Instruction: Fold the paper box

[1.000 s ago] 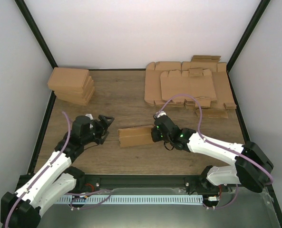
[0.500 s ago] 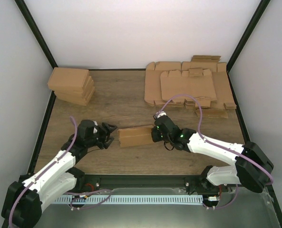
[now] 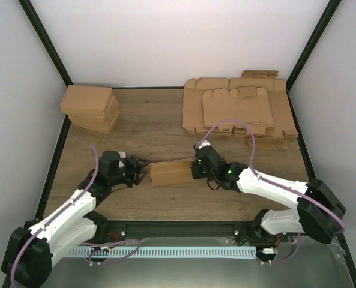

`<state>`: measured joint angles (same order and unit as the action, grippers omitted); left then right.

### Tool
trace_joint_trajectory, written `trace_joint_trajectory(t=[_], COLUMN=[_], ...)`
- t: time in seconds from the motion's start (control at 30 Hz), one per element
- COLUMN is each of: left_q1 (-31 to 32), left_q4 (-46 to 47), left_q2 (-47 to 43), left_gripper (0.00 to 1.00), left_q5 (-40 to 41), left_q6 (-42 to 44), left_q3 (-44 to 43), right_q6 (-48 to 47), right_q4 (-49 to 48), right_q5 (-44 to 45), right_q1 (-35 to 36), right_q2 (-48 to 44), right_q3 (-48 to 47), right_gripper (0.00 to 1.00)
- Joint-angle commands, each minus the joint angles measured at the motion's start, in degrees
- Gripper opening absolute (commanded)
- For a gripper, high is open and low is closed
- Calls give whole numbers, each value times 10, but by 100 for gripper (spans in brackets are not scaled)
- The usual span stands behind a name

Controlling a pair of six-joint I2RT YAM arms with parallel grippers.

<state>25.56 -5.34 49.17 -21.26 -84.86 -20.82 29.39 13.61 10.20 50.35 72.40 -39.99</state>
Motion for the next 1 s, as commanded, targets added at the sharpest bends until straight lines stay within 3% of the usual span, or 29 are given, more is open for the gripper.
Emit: trace_joint_trajectory(t=[0.0,0.3,0.57,0.83,0.97], left_q1=[9,33,35,35,35], left_q4=[12,-7,-17,-32,-38], left_q2=[14,50,50,58,59], left_gripper=[52,28,26,26,26], left_q5=[-15,-6,4,12,17], left_q6=[10,26,35,49,52], left_q3=[2,-1,-5,-22,-26], right_q6=[0,1,-1,-10,-7], right_q4=[38,41,56,96,109], right_q5=[-15,-18,-29,-46,-58], right_q1=[5,5,5,5,5], right_q2=[9,8,-20,-64,-77], right_q3=[20,24,28,11,3], right_gripper=[1,1,13,38,43])
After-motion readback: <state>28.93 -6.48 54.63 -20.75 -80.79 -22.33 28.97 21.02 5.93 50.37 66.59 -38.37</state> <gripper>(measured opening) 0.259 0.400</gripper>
